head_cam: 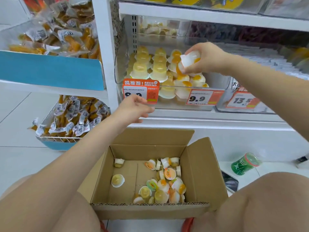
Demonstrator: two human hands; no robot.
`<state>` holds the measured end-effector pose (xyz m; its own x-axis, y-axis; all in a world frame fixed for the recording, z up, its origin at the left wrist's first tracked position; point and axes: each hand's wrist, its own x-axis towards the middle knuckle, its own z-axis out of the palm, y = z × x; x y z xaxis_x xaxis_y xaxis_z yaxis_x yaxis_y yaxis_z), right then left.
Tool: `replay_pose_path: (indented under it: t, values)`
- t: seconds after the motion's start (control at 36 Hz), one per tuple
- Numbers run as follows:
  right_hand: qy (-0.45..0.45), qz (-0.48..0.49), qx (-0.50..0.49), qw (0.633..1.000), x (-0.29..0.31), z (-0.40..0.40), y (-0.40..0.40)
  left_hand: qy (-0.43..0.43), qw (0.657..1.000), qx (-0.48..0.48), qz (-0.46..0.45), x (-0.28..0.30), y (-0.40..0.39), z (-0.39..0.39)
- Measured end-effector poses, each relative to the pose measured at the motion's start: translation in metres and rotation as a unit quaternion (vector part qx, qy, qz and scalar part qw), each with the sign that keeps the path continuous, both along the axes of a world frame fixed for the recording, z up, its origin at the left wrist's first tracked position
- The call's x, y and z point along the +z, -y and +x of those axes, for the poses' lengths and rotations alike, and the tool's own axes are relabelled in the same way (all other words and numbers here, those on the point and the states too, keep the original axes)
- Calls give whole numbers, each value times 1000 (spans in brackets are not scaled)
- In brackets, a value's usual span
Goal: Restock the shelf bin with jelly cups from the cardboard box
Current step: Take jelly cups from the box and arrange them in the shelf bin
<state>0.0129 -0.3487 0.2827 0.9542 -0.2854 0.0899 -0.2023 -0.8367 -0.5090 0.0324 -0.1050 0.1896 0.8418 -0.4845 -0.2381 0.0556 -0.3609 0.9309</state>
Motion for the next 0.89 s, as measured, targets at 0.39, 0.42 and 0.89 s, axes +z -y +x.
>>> replay_pose_path:
  t: [0.39, 0.42, 0.89]
  values:
    - [-142, -160, 43, 976, -16, 54, 0, 69, 997, -9, 45, -8, 7, 22]
    - [-147, -162, 43, 975, -16, 55, 0, 67, 997, -8, 44, -8, 8, 22]
    - [-34, -172, 66, 982, -11, 18, -6, 91, 986, -85, 110, -18, -4, 13]
